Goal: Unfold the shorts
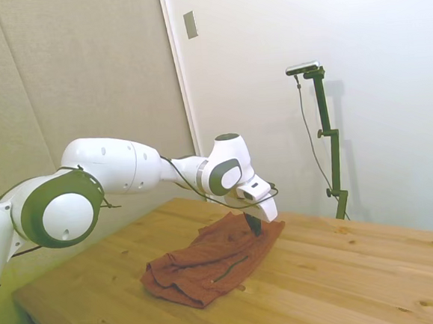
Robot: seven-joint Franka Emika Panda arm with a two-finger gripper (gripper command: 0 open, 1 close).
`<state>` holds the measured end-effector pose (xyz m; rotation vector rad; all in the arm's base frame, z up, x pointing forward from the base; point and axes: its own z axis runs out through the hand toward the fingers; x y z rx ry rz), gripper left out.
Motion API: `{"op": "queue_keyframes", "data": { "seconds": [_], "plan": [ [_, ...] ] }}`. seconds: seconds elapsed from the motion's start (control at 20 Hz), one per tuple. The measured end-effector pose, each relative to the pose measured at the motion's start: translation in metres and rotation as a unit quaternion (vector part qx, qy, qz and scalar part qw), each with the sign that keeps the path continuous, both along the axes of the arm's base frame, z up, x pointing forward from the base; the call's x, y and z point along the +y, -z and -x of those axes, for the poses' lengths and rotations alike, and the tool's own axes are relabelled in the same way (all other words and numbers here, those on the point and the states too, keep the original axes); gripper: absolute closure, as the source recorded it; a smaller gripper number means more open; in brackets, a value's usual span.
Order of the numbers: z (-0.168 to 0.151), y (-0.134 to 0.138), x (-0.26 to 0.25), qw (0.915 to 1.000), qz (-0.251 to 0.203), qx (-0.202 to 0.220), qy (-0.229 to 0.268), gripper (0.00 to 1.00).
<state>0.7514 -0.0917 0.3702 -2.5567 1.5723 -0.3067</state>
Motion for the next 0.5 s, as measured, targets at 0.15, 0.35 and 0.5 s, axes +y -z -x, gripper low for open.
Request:
{"op": "queue_keyframes", "data": {
  "seconds": [0.15,0.35,0.5],
  "plan": [
    [0.001,-0.033,0.016,0.9996,-0.009,-0.023,-0.013,1.00],
    [0.011,-0.097,0.062,0.9965,-0.046,-0.052,-0.046,1.00],
    [0.013,-0.133,0.094,0.9938,-0.051,-0.071,-0.069,1.00]
  ]
}}
